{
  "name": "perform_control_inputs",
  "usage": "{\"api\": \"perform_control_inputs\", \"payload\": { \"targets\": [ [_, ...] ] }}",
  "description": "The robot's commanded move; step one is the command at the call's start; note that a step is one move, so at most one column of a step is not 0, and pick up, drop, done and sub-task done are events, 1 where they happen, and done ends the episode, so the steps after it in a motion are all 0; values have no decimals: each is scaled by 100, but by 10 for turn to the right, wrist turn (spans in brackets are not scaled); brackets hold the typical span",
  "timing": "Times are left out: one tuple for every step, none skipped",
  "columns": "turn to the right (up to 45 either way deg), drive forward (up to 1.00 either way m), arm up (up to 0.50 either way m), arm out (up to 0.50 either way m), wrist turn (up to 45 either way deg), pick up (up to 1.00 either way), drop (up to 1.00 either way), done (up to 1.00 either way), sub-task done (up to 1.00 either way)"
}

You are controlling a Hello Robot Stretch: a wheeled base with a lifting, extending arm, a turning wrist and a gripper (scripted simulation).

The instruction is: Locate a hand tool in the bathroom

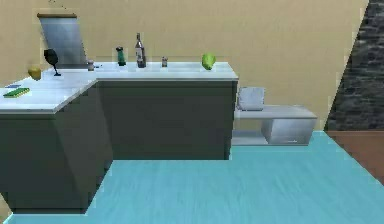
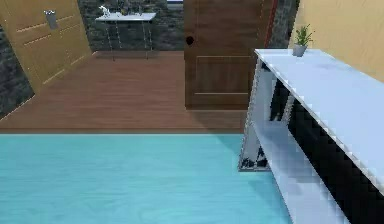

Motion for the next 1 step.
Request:
{"api": "perform_control_inputs", "payload": {
  "targets": [
    [150, 0, 0, 0, 0, 0, 0, 0, 0]
  ]
}}
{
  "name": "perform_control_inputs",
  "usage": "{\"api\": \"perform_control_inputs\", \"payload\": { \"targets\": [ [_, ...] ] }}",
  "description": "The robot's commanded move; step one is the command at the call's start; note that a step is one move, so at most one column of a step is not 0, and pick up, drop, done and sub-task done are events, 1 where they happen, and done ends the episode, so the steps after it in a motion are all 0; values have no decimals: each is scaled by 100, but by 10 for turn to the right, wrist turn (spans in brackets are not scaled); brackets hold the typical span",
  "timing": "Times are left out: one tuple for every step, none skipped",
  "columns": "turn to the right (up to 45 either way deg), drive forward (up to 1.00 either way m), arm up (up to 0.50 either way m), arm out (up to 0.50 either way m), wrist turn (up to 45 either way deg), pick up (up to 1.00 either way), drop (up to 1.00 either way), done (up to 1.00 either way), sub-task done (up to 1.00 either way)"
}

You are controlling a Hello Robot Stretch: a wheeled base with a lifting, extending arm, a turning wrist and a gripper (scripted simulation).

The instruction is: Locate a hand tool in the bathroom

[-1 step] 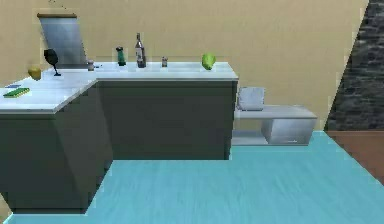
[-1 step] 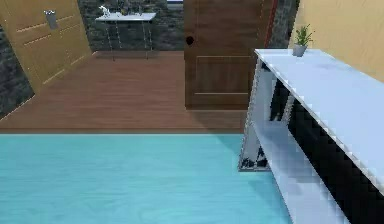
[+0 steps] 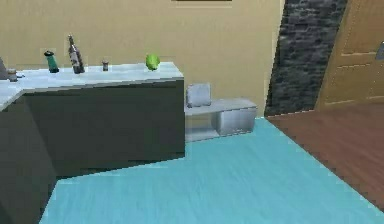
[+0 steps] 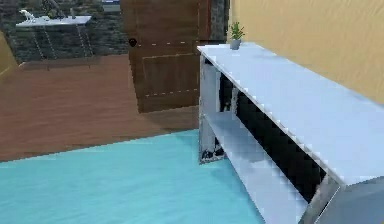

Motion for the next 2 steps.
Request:
{"api": "perform_control_inputs", "payload": {
  "targets": [
    [0, 15, 0, 0, 0, 0, 0, 0, 0],
    [450, 0, 0, 0, 0, 0, 0, 0, 0]
  ]
}}
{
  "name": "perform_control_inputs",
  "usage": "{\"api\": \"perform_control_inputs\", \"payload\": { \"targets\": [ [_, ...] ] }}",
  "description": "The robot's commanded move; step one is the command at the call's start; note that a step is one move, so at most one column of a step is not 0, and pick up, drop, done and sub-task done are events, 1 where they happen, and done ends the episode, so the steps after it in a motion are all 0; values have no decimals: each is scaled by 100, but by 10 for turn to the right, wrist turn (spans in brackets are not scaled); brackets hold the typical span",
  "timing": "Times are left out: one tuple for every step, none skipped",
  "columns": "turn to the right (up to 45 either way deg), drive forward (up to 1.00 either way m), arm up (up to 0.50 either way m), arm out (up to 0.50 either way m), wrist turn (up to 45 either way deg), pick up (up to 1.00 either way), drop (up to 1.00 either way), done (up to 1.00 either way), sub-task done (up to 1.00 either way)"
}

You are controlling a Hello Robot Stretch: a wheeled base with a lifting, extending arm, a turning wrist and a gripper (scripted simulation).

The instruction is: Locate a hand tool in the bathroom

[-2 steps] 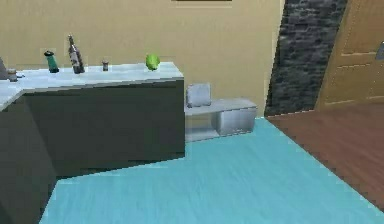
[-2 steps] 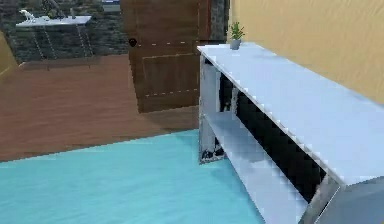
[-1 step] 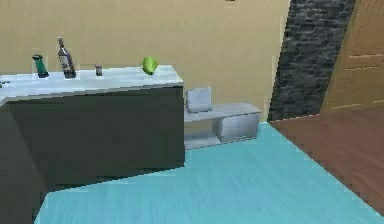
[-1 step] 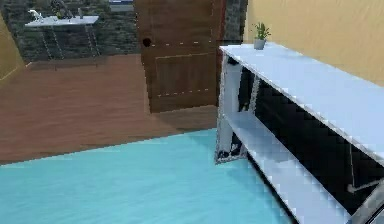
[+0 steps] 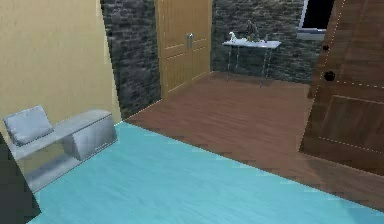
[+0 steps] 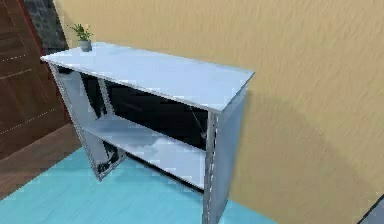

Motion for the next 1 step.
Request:
{"api": "perform_control_inputs", "payload": {
  "targets": [
    [150, 0, 0, 0, 0, 0, 0, 0, 0]
  ]
}}
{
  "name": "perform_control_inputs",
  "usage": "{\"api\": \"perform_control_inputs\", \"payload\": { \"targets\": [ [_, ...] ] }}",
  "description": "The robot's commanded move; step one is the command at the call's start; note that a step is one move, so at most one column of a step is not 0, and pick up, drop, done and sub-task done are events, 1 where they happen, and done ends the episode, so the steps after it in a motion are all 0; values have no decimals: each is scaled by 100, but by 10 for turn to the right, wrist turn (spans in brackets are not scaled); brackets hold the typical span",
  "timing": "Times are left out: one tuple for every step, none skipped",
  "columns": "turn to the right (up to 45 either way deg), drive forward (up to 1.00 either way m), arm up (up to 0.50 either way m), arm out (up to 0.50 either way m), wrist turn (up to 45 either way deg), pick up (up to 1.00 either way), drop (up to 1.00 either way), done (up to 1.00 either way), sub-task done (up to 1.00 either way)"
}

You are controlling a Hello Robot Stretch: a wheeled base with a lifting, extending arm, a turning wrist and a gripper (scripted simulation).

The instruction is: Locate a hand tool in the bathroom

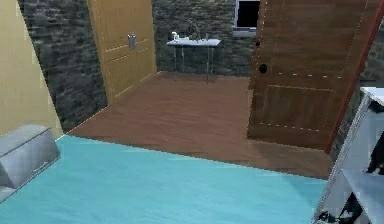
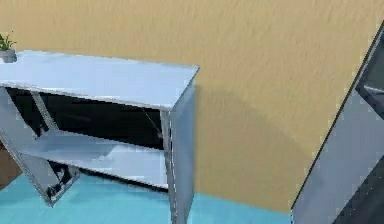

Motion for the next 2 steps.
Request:
{"api": "perform_control_inputs", "payload": {
  "targets": [
    [0, 100, 0, 0, 0, 0, 0, 0, 0],
    [0, 100, 0, 0, 0, 0, 0, 0, 0]
  ]
}}
